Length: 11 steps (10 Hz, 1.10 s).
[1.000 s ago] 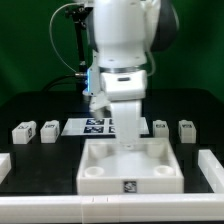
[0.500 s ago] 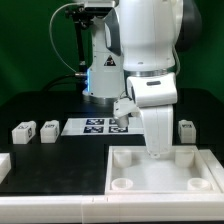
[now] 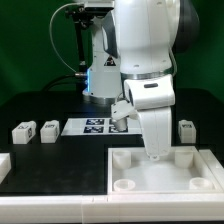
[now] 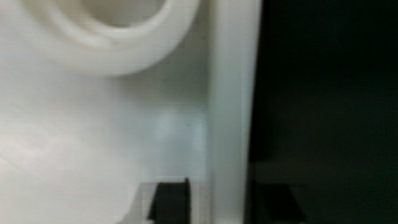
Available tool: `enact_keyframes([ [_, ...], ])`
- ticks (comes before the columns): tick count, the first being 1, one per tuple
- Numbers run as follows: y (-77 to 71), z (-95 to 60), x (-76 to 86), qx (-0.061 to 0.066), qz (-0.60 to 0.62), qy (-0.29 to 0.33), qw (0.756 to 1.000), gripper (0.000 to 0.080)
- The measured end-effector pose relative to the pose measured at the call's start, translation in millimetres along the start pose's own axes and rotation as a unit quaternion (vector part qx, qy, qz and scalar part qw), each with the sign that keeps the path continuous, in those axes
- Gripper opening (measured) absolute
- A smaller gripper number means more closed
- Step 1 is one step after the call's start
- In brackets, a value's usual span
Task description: Assemble one leg
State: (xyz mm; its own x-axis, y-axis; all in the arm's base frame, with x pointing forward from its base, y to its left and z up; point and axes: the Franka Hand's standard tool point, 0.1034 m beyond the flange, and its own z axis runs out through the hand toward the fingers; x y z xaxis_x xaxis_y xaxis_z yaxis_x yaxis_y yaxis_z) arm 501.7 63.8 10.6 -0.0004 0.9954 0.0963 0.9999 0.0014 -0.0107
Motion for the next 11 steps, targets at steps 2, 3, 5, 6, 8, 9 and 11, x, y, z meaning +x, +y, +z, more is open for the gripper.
enact_keyframes([
  [2, -0.1, 0.1, -0.4, 0.000, 0.000, 0.000, 1.000, 0.0373],
  [3, -0.1, 0.2, -0.6, 0.000, 0.000, 0.000, 1.000, 0.0567],
  [5, -0.1, 0.2, -0.8, 0.000, 0.001, 0.000, 1.000, 0.0624],
  [6, -0.1, 0.2, -0.9, 0.000, 0.001, 0.000, 1.000, 0.0645],
  [8, -0.2, 0.3, -1.1, 0.000, 0.001, 0.000, 1.000, 0.0648],
  [9, -0.2, 0.4, -1.2, 0.000, 0.001, 0.000, 1.000, 0.0649],
  [11, -1.2, -21.1, 5.0, -0.003, 0.031, -0.006, 0.999, 0.0649],
])
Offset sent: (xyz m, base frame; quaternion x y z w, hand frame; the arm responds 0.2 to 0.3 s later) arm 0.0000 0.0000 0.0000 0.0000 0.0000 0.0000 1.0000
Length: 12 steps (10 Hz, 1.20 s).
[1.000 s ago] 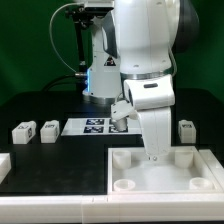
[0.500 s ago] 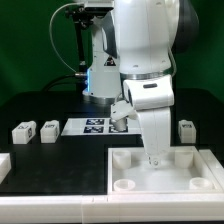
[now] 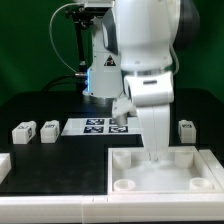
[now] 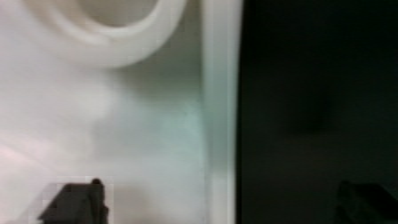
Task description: Assemble one leg
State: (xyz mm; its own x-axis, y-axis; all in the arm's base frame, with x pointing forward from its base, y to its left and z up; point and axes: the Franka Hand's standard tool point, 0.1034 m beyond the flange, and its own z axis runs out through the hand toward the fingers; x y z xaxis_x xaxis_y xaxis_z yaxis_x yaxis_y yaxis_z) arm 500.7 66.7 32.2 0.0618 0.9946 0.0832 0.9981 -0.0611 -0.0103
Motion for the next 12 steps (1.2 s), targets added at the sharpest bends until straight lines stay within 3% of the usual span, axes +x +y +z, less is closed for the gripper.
enact_keyframes([
  [1, -6.1, -21.3, 7.1, -0.008, 0.021, -0.006, 1.000, 0.0649],
  [3, -19.5, -40.8, 31.7, -0.018, 0.153, -0.007, 0.988, 0.0649],
  [4, -26.1, -46.3, 48.2, -0.023, 0.237, -0.005, 0.971, 0.0649],
  [5, -34.4, -40.0, 54.5, -0.025, 0.294, 0.000, 0.955, 0.0649],
  [7, -35.8, -38.6, 55.1, -0.023, 0.361, 0.003, 0.932, 0.0649],
  [10, -38.3, -38.2, 60.5, -0.013, 0.537, 0.014, 0.843, 0.0649],
  [12, -52.3, -38.1, 85.5, 0.002, 0.699, 0.019, 0.715, 0.0649],
])
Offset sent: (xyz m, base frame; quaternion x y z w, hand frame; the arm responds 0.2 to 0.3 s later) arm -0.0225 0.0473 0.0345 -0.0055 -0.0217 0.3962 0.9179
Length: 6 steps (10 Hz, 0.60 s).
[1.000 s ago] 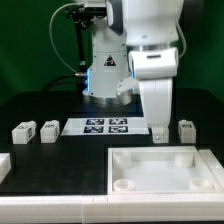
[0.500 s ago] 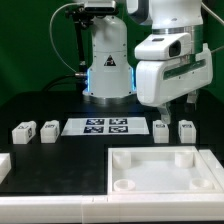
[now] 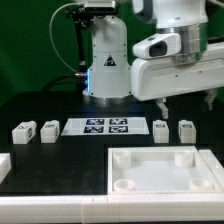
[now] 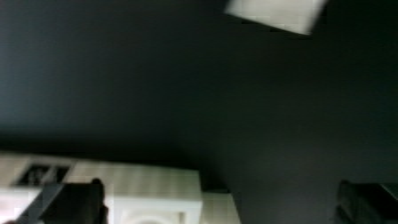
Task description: Assemble one leg
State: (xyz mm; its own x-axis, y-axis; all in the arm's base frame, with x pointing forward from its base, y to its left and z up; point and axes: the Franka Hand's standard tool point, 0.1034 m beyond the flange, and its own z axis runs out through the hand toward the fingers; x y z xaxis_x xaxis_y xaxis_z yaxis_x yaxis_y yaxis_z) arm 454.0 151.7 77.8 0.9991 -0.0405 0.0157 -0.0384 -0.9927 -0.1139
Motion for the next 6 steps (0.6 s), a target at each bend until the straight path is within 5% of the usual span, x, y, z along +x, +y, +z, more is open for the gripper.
enact_keyframes([
  [4, -3.3, 3.8, -5.1, -0.002, 0.014, -0.026, 1.000, 0.0649],
  [6, 3.8, 11.5, -18.9, -0.012, 0.020, -0.119, 0.993, 0.0649],
])
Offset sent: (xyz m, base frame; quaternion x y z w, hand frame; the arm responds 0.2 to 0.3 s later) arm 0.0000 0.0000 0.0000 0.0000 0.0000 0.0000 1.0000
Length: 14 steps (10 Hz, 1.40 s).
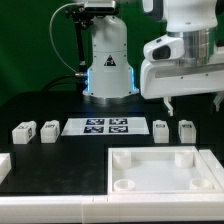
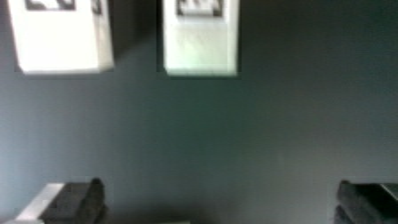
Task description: Assemble one leg
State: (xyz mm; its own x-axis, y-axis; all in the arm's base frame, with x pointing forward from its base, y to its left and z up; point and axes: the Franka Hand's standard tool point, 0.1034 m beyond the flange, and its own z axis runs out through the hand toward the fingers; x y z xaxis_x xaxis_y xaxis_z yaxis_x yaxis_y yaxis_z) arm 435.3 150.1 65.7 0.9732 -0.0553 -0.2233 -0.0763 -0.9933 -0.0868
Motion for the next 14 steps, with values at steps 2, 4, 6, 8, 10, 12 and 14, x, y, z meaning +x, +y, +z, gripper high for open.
enact_keyframes([
  [2, 2.4, 17.6, -10.6, -0.010, 0.009, -0.099, 0.995, 0.0649],
  [4, -3.0, 21.7, -16.5, -0.022, 0.026, -0.210, 0.977, 0.0649],
  [6, -6.2, 17.9, -12.4, -0.026, 0.018, -0.295, 0.955, 0.0649],
  [8, -7.0, 20.4, -10.5, -0.025, 0.018, -0.297, 0.954, 0.0649],
  [10, -10.7, 26.7, -14.4, -0.027, 0.015, -0.296, 0.955, 0.0649],
  [12, -11.0, 43.3, -21.3, -0.028, 0.015, -0.294, 0.955, 0.0649],
  [14, -13.2, 59.5, -23.4, -0.028, 0.013, -0.293, 0.956, 0.0649],
])
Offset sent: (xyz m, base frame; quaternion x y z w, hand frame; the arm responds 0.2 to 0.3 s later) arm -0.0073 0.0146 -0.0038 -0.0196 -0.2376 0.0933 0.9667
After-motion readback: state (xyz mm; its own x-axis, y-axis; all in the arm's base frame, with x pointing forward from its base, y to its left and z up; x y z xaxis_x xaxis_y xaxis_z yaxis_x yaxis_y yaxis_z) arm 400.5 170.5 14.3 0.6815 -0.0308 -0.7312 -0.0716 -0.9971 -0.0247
